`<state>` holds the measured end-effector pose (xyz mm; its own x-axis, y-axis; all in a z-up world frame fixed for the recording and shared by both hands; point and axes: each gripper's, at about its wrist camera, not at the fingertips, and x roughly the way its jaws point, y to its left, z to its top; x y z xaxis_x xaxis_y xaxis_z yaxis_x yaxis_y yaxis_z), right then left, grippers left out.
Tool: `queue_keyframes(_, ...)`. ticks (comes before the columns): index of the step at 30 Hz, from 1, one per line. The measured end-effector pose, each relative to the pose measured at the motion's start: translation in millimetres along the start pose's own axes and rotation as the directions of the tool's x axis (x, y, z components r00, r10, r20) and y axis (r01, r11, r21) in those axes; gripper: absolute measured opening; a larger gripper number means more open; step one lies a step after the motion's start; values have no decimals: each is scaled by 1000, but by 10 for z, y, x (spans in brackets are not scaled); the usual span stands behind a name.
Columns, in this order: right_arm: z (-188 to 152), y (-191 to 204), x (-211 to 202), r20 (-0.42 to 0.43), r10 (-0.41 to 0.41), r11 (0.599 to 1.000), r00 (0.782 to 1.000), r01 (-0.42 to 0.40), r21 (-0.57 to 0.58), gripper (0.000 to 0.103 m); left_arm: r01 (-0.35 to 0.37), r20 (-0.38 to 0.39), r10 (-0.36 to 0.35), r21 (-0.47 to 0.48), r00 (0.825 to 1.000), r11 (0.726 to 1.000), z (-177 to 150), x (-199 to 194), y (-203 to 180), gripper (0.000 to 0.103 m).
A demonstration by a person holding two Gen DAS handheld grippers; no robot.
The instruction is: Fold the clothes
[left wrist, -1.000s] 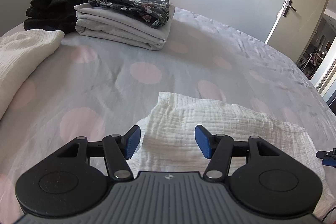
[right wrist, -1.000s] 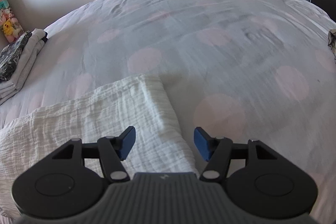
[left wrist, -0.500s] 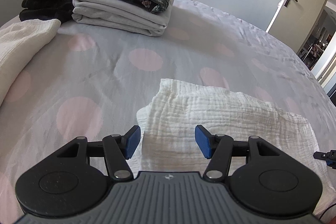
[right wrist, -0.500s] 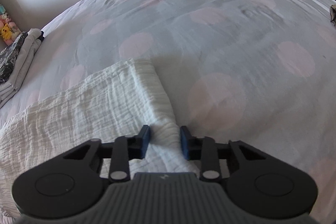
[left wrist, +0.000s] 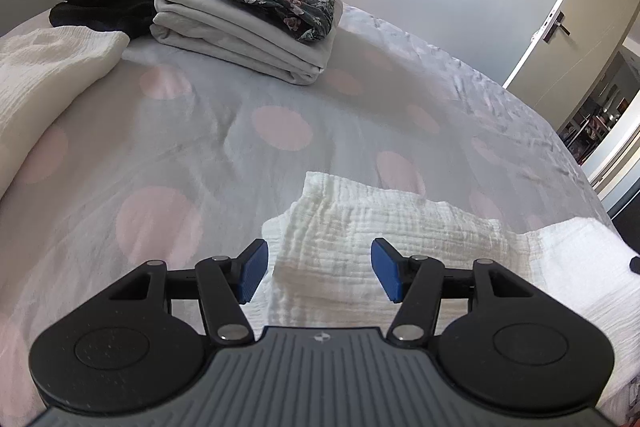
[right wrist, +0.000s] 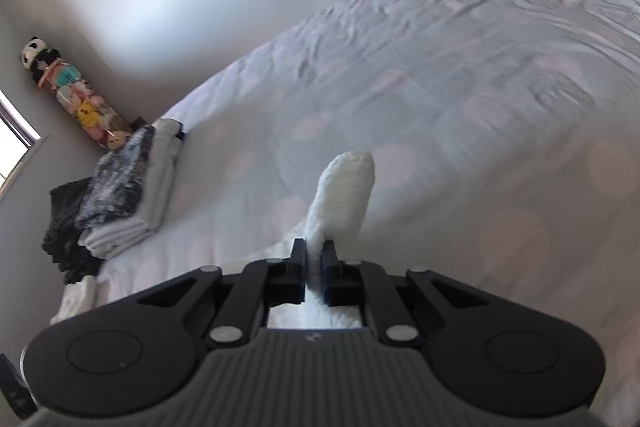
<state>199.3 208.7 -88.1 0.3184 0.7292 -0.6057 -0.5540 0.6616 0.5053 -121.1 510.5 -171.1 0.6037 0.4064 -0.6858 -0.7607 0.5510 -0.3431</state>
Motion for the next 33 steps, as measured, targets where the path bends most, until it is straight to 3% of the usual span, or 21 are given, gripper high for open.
queue_keyframes(6, -23, 894, 0, -12, 108, 993, 994, -108, -49, 8, -6, -9, 5, -41, 1000, 999, 33, -56, 108, 67)
queue_keyframes(17, -847, 2133, 551, -167, 217, 954, 962, -245, -172, 8, -7, -16, 4, -185, 1000, 983, 107, -166, 473, 67)
queue_keyframes(26, -1529, 2363, 1295, -337, 174, 944, 925, -254, -211, 8, -6, -6, 4, -272, 1000, 962, 118, -197, 719, 67)
queue_keyframes(33, -1781, 2358, 1576, -402, 95, 934, 911, -221, -280, 12, 9, -25, -17, -283, 1000, 959, 109, -139, 761, 67)
